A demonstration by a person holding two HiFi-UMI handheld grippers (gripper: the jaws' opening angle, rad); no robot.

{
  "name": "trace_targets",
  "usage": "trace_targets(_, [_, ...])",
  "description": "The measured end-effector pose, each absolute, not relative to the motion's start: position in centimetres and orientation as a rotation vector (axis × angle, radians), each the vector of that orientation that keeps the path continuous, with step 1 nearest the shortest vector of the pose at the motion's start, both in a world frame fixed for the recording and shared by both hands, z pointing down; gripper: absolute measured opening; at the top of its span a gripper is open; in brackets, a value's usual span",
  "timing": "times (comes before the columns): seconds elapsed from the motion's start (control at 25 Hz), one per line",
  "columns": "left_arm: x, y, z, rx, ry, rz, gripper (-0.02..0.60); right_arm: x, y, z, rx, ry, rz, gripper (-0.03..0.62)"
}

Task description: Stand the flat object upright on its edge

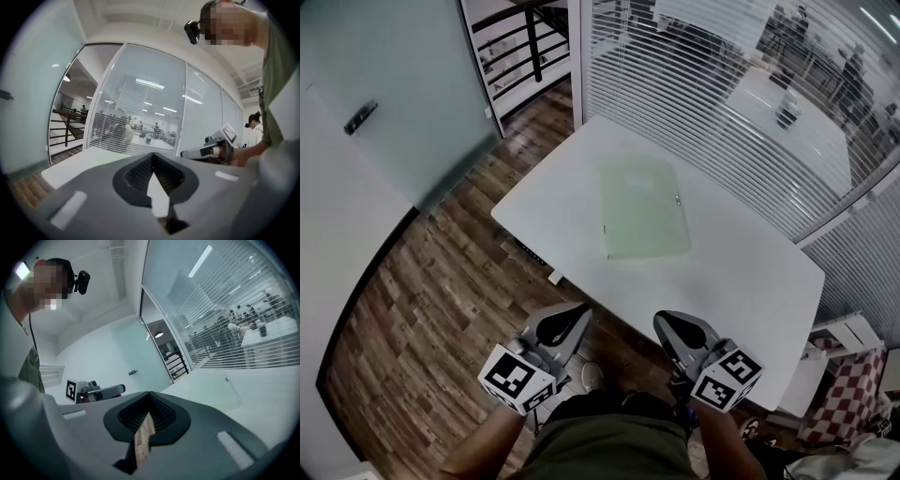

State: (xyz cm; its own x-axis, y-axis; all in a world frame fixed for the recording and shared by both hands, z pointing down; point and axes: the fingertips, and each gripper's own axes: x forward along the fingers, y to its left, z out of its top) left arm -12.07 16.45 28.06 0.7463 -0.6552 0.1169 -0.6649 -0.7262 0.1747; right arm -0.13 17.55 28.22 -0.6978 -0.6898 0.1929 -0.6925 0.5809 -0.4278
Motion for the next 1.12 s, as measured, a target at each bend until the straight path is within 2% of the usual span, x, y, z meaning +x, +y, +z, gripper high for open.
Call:
trace_targets(0.36, [-13.2,13.9,28.1,2.732,-1.047,0.052,0.0,-1.2,14.8,27.6,1.224,-2.782,0.741,0.011])
trace_targets(1.12, [-8.6,5.1,30.9,2.672,-1.063,0.16,0.0,3.4,5.8,30.8,1.195,-2.778,0.853,0.011])
